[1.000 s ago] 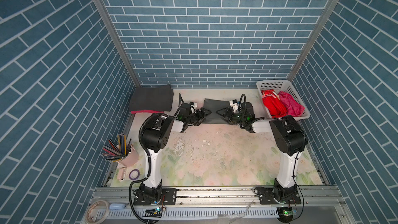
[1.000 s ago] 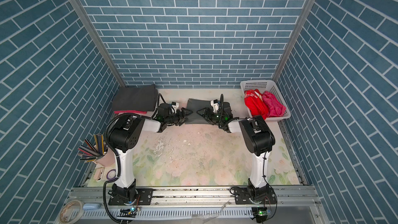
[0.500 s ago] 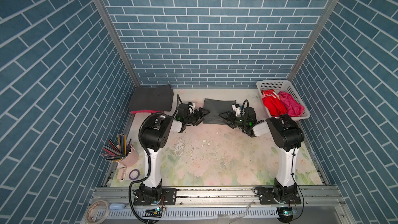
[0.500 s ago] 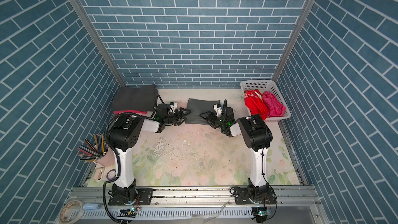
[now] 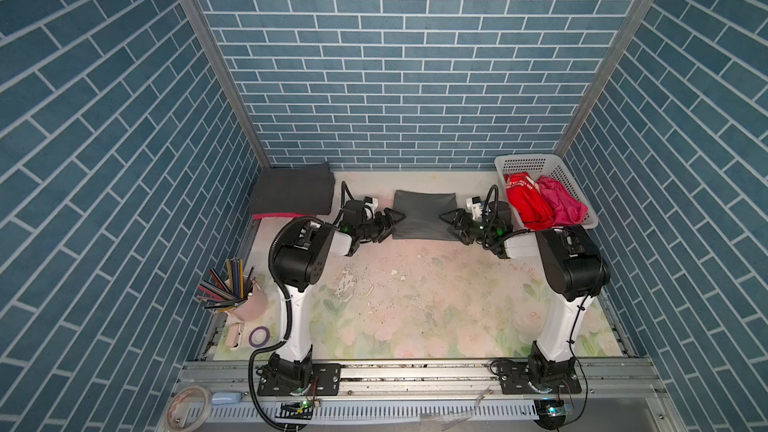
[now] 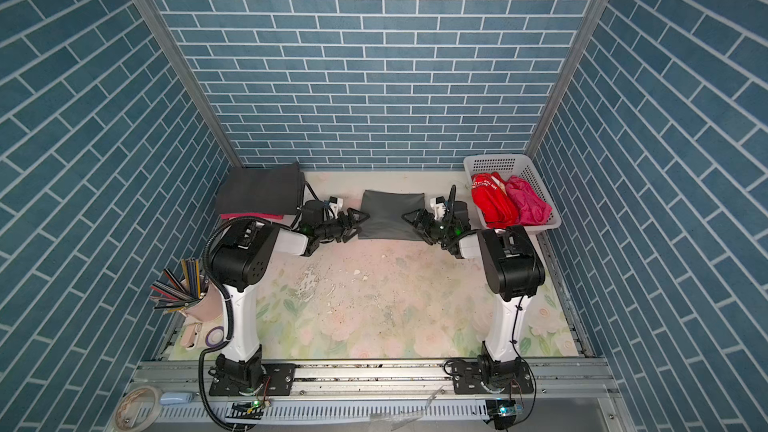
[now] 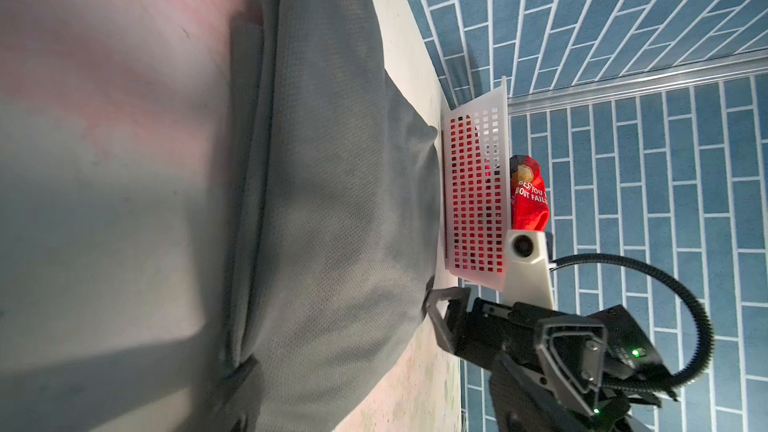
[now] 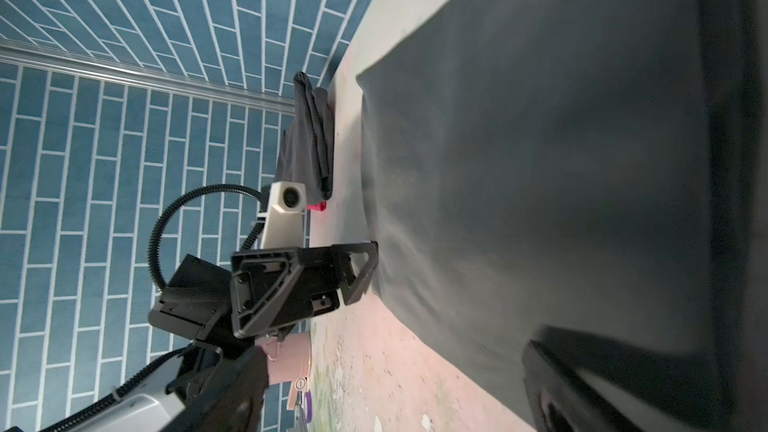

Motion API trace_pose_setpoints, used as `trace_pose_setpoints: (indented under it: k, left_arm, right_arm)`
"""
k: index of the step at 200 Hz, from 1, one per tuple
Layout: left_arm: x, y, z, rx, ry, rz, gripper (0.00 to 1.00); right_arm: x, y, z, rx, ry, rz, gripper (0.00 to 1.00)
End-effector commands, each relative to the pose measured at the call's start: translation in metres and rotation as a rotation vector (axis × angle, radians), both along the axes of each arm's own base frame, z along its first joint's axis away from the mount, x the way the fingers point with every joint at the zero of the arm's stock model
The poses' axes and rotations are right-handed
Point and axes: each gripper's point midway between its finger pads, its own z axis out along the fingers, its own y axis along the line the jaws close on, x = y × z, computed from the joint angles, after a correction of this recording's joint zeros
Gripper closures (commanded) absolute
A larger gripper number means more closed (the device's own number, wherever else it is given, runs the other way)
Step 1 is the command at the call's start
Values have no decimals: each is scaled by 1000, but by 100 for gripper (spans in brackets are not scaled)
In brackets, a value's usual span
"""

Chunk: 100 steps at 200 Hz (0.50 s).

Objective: Fold and stack the t-shirts

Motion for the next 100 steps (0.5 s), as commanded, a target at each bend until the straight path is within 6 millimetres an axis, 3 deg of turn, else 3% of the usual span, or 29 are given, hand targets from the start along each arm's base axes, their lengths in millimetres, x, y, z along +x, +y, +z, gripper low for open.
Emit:
trace_pose_setpoints:
  k: [1, 69, 100]
  left_arm:
    - [-3, 10, -28, 57, 84, 31, 12]
    - [-7, 11, -28, 66, 80, 27, 12]
    - [-5, 11, -27, 65, 79, 28, 12]
  right_arm:
    - [15, 7, 32, 13, -73, -2, 4]
    - [31, 71, 41, 228, -33, 18, 4]
    - [29, 96, 27, 227, 8, 35, 4]
